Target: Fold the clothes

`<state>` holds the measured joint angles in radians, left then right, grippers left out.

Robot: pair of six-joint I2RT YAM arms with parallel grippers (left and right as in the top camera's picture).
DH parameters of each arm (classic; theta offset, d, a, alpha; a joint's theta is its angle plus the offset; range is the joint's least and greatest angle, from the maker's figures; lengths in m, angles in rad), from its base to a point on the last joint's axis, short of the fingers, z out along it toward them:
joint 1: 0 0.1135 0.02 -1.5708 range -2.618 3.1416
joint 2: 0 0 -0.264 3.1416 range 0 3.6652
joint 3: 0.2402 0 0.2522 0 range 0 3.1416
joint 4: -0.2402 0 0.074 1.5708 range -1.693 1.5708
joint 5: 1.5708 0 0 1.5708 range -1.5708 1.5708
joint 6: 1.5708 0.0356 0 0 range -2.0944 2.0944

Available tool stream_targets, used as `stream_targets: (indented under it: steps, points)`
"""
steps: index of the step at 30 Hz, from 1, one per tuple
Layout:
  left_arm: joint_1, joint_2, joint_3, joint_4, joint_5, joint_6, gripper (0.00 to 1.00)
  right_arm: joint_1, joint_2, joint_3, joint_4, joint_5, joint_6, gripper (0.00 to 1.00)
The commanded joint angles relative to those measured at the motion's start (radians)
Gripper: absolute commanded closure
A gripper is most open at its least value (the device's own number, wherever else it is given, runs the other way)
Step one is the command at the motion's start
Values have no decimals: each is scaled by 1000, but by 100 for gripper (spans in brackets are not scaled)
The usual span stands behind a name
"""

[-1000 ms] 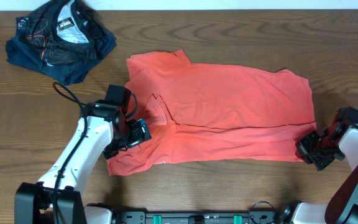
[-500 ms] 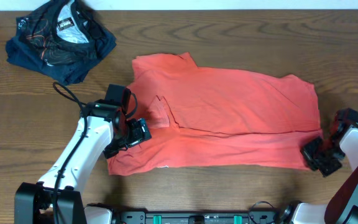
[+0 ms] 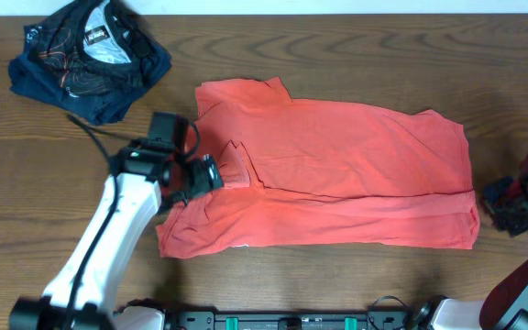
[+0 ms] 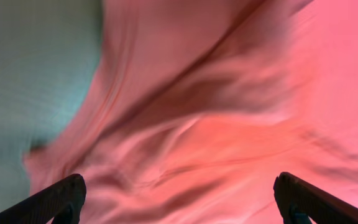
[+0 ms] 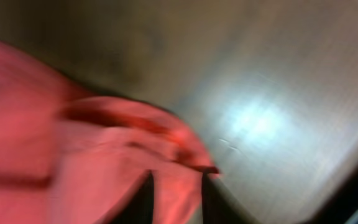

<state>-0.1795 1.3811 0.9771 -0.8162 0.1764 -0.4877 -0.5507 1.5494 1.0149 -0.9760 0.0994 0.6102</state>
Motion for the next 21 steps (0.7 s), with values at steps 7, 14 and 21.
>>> stream_targets:
  steps: [7, 14, 21]
  points:
    - [11, 2, 291, 216, -5, 148, 2, 76, 7, 159, 50, -486, -326, 1]
    - [85, 354, 644, 141, -5, 279, 2, 203, 7, 174, 32, -449, -373, 1]
    - [145, 689, 902, 64, 87, 342, 2, 279, 7, 174, 10, -416, -372, 1]
